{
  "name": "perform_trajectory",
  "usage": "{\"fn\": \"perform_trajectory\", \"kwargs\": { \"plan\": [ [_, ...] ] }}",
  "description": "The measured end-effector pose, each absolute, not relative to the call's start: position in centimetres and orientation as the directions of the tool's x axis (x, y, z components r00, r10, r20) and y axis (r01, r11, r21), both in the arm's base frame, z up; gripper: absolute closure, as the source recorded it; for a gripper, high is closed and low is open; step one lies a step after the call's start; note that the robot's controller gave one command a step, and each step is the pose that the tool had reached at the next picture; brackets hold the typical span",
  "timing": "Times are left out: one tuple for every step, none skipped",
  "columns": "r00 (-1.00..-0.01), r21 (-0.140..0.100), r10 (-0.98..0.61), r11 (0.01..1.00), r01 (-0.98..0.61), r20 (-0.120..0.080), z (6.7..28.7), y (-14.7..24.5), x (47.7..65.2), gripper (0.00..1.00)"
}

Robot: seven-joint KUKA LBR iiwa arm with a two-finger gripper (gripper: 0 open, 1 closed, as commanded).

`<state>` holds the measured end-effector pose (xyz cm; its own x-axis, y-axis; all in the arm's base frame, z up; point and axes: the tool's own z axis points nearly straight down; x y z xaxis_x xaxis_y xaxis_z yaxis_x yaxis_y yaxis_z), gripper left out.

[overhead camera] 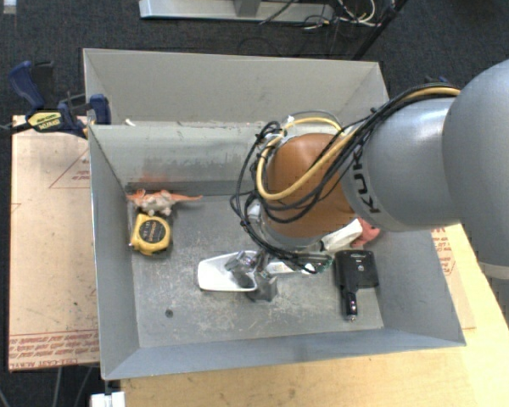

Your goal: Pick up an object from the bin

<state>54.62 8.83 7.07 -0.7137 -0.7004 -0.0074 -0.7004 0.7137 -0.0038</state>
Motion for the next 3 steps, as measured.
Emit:
{"fn": "perform_trajectory", "kwargs": {
  "plan": [
    [-0.714, -0.004, -0.700, 0.714, -0.700, -0.007, 7.1, 8.8, 54.6, 1.00],
    [-0.672, -0.004, -0.740, 0.673, -0.740, -0.011, 18.1, 9.6, 56.4, 1.00],
    [-0.672, -0.004, -0.740, 0.673, -0.740, -0.011, 18.1, 9.6, 56.4, 1.00]
  ]
}}
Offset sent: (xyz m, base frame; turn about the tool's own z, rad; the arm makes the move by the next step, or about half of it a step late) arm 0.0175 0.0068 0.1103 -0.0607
